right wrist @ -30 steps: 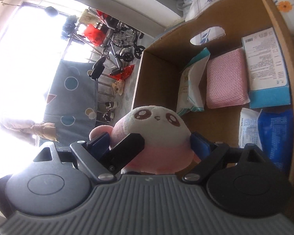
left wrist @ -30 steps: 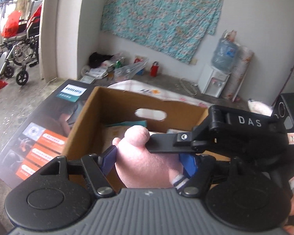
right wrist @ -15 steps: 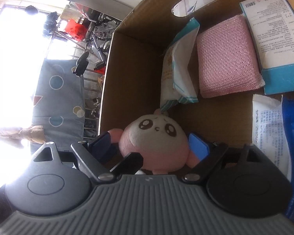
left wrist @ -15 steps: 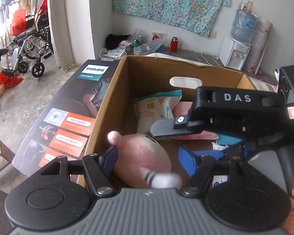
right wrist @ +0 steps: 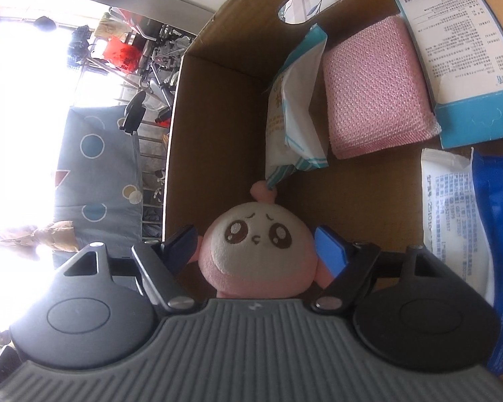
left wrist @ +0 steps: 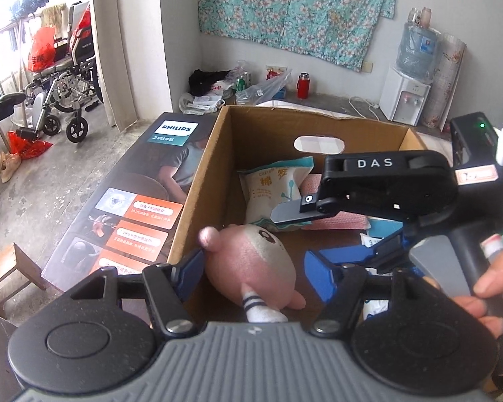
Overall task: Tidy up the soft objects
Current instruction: 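Carry the pink plush toy with the right gripper and drop it into the box, then move the right gripper back to the pile over the blue folded towel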
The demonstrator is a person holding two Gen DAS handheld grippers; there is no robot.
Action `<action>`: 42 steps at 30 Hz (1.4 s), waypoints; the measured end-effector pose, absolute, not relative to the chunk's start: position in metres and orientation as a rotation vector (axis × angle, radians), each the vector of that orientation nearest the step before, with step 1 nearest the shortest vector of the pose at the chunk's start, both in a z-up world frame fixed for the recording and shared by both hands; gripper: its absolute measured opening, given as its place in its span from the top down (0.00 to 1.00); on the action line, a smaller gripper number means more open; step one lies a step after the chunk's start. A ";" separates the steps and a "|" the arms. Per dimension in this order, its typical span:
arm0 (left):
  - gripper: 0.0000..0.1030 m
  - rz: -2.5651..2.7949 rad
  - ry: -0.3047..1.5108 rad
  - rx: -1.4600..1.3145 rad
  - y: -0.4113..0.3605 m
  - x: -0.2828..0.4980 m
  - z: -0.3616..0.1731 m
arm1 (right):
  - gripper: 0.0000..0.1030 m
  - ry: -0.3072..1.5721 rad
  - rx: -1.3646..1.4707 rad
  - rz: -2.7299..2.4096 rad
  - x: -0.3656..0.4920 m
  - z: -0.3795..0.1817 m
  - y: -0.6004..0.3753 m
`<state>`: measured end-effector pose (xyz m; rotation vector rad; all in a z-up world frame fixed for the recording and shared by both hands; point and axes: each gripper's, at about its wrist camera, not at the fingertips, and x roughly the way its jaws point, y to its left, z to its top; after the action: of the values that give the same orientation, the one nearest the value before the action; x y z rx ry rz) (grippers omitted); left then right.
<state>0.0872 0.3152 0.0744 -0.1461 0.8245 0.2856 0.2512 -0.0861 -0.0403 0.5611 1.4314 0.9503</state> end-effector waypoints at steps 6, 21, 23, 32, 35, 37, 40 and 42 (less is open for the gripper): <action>0.36 0.270 0.811 -0.166 0.307 0.077 0.079 | 0.27 1.383 0.545 0.993 0.245 -0.022 -0.096; 0.36 0.079 0.720 -0.240 0.228 0.080 0.095 | 0.26 1.105 0.609 1.013 0.237 0.042 -0.249; 0.36 0.032 0.718 -0.240 0.209 0.086 0.095 | 0.26 1.066 0.625 0.977 0.240 0.046 -0.279; 0.36 -0.202 0.733 -0.221 0.105 0.119 0.087 | 0.26 0.906 0.681 0.761 0.244 0.047 -0.420; 0.36 -0.277 0.747 -0.208 0.067 0.129 0.080 | 0.26 0.879 0.699 0.688 0.242 0.038 -0.465; 0.36 -0.323 0.759 -0.199 0.040 0.134 0.074 | 0.26 0.866 0.697 0.631 0.241 0.031 -0.495; 0.36 -0.380 0.775 -0.189 0.007 0.141 0.065 | 0.26 0.861 0.679 0.547 0.240 0.020 -0.535; 0.36 -0.414 0.782 -0.179 -0.012 0.144 0.060 | 0.26 0.859 0.660 0.490 0.240 0.013 -0.560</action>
<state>0.1444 -0.0118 0.0604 -0.1788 0.7819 -0.4138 0.2400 -0.5600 0.0132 0.6596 0.8592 0.4905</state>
